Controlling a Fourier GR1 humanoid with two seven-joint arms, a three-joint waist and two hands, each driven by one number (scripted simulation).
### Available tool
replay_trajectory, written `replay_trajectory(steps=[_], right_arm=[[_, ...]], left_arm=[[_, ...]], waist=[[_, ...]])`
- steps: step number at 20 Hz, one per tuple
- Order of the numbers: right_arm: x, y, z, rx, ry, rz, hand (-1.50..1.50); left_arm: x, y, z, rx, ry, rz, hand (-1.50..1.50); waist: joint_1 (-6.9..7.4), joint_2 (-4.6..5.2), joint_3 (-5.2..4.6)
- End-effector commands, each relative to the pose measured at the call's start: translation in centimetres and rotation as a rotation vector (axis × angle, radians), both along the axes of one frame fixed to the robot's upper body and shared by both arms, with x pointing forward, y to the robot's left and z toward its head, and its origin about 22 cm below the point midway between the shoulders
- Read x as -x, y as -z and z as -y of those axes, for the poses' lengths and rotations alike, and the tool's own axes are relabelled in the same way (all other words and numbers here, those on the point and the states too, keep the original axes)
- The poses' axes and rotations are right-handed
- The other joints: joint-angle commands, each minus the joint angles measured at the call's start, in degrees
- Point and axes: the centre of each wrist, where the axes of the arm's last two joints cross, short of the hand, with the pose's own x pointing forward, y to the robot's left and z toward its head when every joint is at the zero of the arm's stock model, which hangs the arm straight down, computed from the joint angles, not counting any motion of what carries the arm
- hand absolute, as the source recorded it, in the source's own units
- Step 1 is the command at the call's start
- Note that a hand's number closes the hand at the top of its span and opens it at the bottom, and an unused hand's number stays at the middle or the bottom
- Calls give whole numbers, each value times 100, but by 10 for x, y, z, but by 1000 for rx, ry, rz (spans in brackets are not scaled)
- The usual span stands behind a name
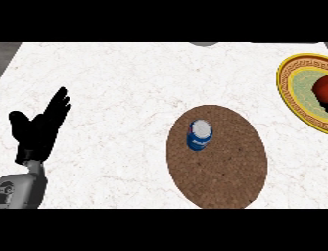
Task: Pick the bell pepper from the placemat and place it in the plate
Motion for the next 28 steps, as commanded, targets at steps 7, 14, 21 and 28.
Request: replay_trajectory(steps=[7, 14, 21, 28], right_arm=[[-4, 21, 65, 156, 17, -206, 150], [-3, 31, 75, -36, -111, -313, -150], [-19, 14, 65, -125, -264, 22, -150], [-17, -24, 89, -437, -342, 125, -150]], left_arm=[[3, 2, 3, 3, 32, -7, 0], [-9, 2, 9, 9, 24, 29, 0], [-9, 1, 2, -3, 3, 2, 0], [2, 7, -7, 2, -1, 1, 0]], waist=[[147, 60, 9], [202, 102, 21], [50, 27, 11], [-8, -10, -2]])
